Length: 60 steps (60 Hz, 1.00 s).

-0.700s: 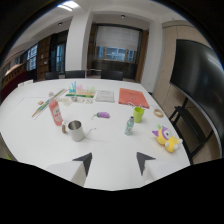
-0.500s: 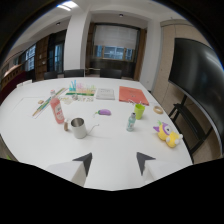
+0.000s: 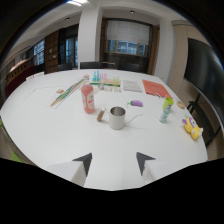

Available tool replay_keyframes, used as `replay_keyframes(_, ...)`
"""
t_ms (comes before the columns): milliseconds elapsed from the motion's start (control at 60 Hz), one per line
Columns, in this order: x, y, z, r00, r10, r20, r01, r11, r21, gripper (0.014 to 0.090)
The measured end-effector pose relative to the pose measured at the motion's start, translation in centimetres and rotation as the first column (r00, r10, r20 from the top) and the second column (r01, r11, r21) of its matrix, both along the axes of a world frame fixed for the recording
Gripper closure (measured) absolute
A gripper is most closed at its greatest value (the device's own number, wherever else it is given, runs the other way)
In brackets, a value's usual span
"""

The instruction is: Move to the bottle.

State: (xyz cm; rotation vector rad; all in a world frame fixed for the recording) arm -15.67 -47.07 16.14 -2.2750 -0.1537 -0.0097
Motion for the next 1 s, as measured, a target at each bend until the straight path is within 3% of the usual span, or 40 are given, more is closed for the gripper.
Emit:
replay_keyframes(200, -8.7, 6.1, -1.4, 0.998, 0.061, -0.015, -0.061, 0.998, 0.019, 0.0201)
replay_keyframes(433, -15.0, 18.8, -1.5, 0.999, 0.035, 0.003, -0.035, 0.993, 0.117, 0.0199)
replay_keyframes(567, -16.4, 24.0, -2.6, 1.0, -0.002, 0.01, 0.001, 0.994, 0.11, 0.0201)
replay_keyframes(717, -16.2, 27.3, -3.6, 0.999, -0.036, 0.023, 0.034, 0.995, 0.09, 0.0203)
replay_keyframes(1000, -16.4, 28.7, -5.1, 0.998, -0.06, 0.021, 0.059, 0.997, 0.05, 0.0202)
